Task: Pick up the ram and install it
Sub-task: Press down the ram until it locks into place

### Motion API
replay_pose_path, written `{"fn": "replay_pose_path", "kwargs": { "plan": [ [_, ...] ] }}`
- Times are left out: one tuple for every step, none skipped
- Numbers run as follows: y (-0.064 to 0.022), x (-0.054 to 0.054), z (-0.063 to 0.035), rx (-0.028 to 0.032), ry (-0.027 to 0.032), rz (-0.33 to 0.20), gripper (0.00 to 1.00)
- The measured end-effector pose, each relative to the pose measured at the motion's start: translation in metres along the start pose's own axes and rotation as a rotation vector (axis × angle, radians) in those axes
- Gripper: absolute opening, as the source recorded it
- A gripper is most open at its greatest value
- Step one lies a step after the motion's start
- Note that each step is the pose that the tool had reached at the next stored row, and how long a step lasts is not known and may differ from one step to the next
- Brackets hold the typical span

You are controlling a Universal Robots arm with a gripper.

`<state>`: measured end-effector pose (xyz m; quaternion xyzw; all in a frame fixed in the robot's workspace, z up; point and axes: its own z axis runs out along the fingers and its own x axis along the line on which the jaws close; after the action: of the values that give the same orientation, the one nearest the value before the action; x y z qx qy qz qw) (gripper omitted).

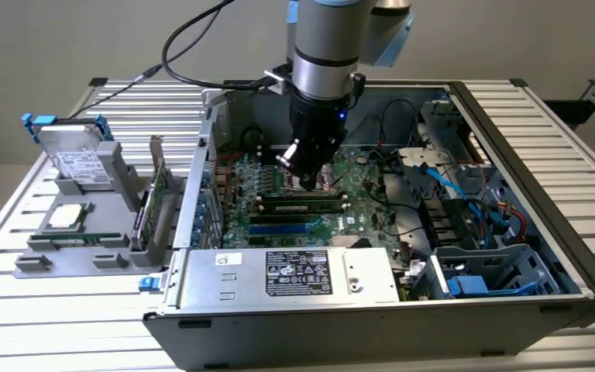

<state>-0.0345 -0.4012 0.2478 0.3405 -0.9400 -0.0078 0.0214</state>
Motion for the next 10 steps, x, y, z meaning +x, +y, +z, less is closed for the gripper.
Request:
{"fn": "replay_pose_path", "kwargs": {
  "plan": [
    [0.0000, 0.0000, 0.0005, -0.0006, -0.0007, 0.015, 0.10],
    [0.0000, 0.0000, 0.0009, -0.0011, -0.0013, 0.029, 0.10],
    [0.0000, 0.0000, 0.0014, -0.0016, -0.0018, 0.044, 0.10],
    [0.0000, -0.0001, 0.0020, -0.0022, -0.0024, 0.059, 0.10],
    [-0.0001, -0.0001, 0.0025, -0.0027, -0.0029, 0.076, 0.10],
    [-0.0001, -0.0001, 0.0030, -0.0033, -0.0034, 0.093, 0.10],
    [-0.0001, -0.0001, 0.0032, -0.0038, -0.0039, 0.109, 0.10],
    [-0.0001, -0.0001, 0.0033, -0.0043, -0.0042, 0.126, 0.10],
    [-0.0001, -0.0002, 0.0034, -0.0049, -0.0048, 0.143, 0.10],
    [-0.0001, -0.0002, 0.0034, -0.0055, -0.0054, 0.159, 0.10]
  ]
}}
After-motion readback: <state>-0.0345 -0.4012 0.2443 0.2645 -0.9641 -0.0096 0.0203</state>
